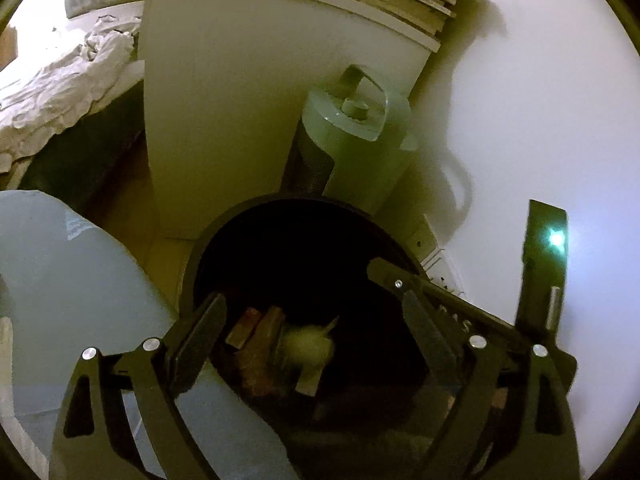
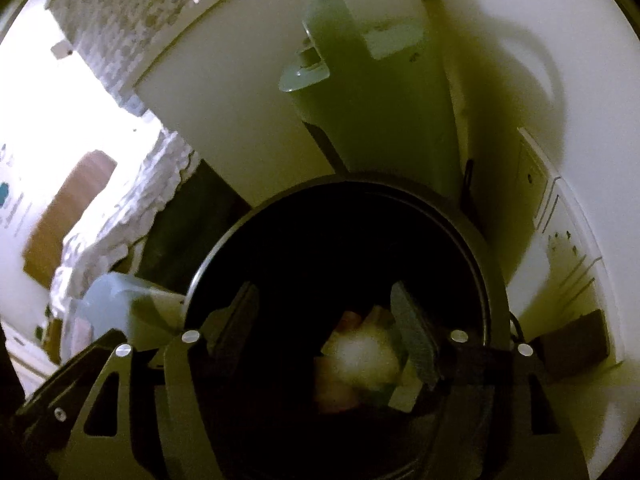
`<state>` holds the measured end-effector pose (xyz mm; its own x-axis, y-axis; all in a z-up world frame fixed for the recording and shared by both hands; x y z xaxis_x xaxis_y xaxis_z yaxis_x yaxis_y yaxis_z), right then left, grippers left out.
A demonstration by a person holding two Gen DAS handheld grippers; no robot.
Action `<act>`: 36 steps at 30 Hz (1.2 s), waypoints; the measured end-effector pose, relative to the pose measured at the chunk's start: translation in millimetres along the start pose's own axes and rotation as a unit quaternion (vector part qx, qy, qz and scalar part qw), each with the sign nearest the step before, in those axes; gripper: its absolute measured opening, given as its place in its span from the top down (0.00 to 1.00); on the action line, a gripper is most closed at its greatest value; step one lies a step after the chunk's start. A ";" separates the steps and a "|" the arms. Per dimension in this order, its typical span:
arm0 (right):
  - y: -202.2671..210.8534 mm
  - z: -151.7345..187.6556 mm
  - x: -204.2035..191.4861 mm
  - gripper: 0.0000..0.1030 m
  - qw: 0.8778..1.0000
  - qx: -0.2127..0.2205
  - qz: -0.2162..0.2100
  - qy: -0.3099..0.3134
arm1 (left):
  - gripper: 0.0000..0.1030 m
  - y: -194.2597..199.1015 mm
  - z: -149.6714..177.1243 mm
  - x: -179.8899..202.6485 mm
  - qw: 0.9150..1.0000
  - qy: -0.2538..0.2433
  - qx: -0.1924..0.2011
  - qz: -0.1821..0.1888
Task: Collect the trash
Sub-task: 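Carry the carton and white puff to the bin and release both, then grasp the gold snack packet with the left gripper while the right gripper grasps a paper strip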
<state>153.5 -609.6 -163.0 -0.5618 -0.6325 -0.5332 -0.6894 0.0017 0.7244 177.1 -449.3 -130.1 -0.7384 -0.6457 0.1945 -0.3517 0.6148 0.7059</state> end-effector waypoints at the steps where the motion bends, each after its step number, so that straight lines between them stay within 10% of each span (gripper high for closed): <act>1: 0.3 0.1 -0.3 0.33 1.000 0.001 -0.006 -0.004 | 0.13 4.4 1.2 0.3 1.000 -0.001 0.002 0.002; 14: 31.8 37.9 -58.5 0.33 0.986 0.003 -0.150 0.068 | 0.13 175.8 66.8 -23.8 0.997 -0.020 0.055 -0.051; 24: 108.9 152.3 -173.7 0.29 0.924 -0.106 -0.280 0.238 | 0.13 285.4 187.8 -134.4 0.967 -0.074 -0.011 -0.242; 31: 123.5 243.6 -264.8 0.29 0.882 -0.167 -0.279 0.341 | 0.14 290.7 221.8 -193.1 0.955 -0.101 -0.058 -0.273; 36: 91.3 289.2 -301.0 0.31 0.886 -0.220 -0.207 0.353 | 0.31 271.8 231.3 -205.4 0.959 -0.113 -0.086 -0.246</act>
<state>127.5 -195.1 -62.7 0.2303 -0.8356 -0.4988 -0.4378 -0.5467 0.7137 100.1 -44.9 -135.7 -0.6198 -0.7122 -0.3295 -0.6041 0.1651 0.7796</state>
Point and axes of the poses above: each gripper's, at about its wrist camera, not at the fingertips, and y roughly against the way its jaws point, x to its right, z to its underside, the point moved 3 cm from there along -y, roughly the way its jaws point, and after that the axes turned 10 degrees about -y, right-handed, at the moved point
